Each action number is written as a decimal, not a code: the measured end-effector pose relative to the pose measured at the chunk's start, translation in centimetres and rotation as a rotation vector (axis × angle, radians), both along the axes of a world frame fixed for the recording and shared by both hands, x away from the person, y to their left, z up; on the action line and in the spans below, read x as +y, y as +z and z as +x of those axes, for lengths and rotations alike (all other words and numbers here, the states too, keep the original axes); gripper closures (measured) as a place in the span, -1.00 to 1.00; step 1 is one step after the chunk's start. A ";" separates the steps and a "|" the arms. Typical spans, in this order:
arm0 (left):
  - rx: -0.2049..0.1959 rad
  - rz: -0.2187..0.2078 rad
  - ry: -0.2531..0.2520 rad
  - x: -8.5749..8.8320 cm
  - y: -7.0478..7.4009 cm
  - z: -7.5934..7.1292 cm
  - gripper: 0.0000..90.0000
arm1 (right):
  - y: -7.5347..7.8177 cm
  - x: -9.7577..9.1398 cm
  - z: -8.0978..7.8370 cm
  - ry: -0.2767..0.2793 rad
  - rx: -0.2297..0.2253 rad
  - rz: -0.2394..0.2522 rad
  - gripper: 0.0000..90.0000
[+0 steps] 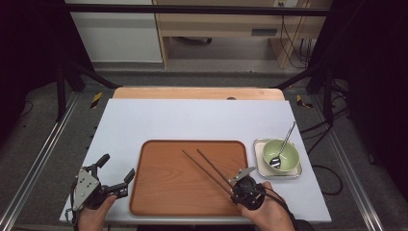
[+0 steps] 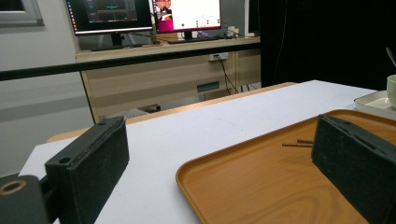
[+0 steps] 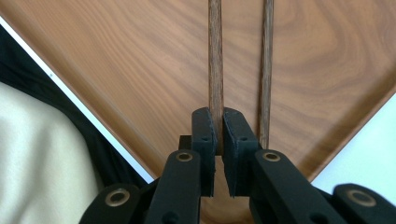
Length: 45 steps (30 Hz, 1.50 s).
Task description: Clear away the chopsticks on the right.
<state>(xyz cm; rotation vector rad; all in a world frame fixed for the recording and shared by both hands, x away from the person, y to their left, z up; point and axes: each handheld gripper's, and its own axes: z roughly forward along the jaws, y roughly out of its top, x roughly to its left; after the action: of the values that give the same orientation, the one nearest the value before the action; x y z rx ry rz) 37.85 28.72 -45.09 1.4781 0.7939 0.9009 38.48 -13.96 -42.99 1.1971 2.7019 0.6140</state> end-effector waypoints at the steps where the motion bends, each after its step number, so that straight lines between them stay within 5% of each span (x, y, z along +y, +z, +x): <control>1: 0.001 0.000 -0.001 0.0 0.0 0.0 -0.92 | -0.2 -0.1 0.0 0.003 -0.001 0.001 0.88; 14: 0.011 0.001 -0.020 -0.4 0.8 -0.4 -0.88 | -1.2 -0.6 -0.2 -0.067 0.037 -0.022 0.87; 22: 0.096 0.036 -0.053 -2.1 1.8 -0.4 -0.61 | -0.9 -1.3 -0.4 -0.065 -0.016 0.042 0.59; 25: 0.146 0.046 -0.084 -3.1 2.0 -0.1 -0.45 | -0.6 -1.9 -0.1 -0.073 -0.074 0.099 0.43; 31: 0.278 0.128 -0.175 -5.9 1.3 1.2 -0.01 | -0.5 -2.7 1.1 -0.075 -0.276 0.274 -0.07; 36: 0.379 0.191 -0.239 -8.1 1.2 2.6 0.45 | -0.6 -2.3 1.5 -0.058 -0.452 0.349 -0.50; 41: 0.474 0.276 -0.294 -10.9 1.0 4.4 0.76 | -0.4 -2.5 1.5 -0.089 -0.517 0.427 -0.74; 45: 0.509 0.337 -0.334 -13.2 0.9 5.6 0.93 | -0.3 -3.3 1.2 -0.107 -0.570 0.466 -0.80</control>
<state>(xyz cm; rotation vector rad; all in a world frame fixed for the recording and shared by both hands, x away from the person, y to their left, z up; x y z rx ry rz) 43.47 15.49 -44.22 2.1112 0.7442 0.4158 39.65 -17.24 -43.30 1.0285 2.0619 1.3771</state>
